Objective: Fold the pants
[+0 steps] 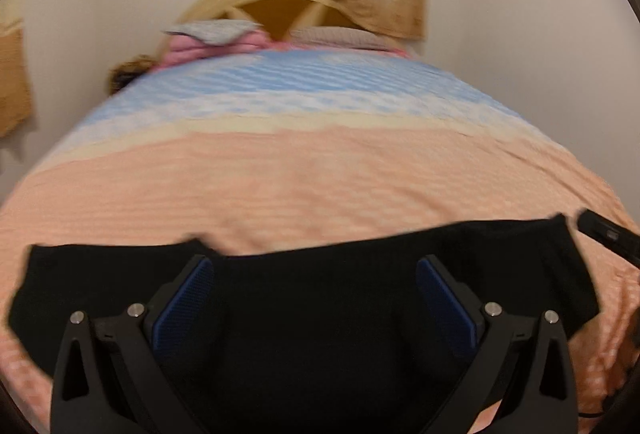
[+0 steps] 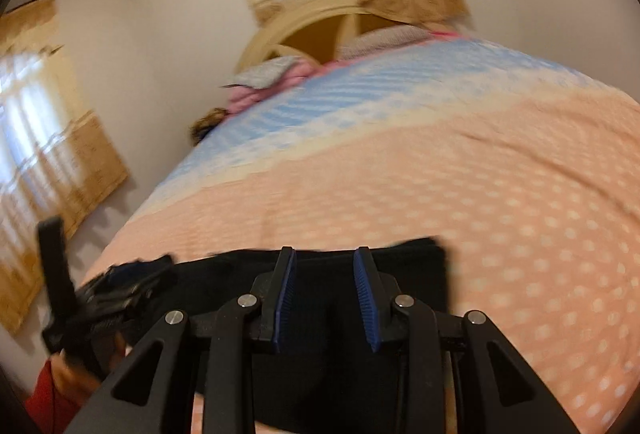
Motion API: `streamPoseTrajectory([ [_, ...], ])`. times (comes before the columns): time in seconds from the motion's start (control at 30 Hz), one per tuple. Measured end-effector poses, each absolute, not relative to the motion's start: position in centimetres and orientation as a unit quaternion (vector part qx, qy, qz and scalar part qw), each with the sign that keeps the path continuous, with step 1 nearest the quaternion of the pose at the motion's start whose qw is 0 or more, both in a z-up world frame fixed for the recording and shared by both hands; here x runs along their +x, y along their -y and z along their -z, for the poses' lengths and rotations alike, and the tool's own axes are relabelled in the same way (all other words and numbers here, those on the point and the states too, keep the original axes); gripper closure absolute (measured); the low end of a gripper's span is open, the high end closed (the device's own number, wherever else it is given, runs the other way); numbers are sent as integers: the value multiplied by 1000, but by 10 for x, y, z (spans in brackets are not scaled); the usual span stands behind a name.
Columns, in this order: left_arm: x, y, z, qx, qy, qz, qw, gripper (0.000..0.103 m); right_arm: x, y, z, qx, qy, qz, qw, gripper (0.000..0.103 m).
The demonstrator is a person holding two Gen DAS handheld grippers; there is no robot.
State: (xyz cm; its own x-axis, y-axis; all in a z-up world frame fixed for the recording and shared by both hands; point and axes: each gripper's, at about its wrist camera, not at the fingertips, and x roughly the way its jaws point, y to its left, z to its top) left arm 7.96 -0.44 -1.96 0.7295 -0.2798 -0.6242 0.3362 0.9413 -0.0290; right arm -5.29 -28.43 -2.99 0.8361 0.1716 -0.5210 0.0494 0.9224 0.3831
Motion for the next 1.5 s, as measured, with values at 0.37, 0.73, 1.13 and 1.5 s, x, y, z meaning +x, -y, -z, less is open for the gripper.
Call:
streamPoseTrajectory([
  [0.37, 107, -212, 28, -75, -317, -105, 940, 0, -11, 141, 68, 115, -343, -136, 922, 71],
  [0.73, 99, -255, 86, -282, -372, -111, 877, 14, -3, 130, 89, 112, -361, -135, 916, 54],
  [1.13, 106, -246, 89, -267, -361, -109, 887, 60, -7, 132, 86, 128, -359, -145, 913, 50],
  [1.5, 97, -233, 65, -243, -331, -83, 908, 83, -9, 143, 76, 174, -360, -166, 902, 50],
])
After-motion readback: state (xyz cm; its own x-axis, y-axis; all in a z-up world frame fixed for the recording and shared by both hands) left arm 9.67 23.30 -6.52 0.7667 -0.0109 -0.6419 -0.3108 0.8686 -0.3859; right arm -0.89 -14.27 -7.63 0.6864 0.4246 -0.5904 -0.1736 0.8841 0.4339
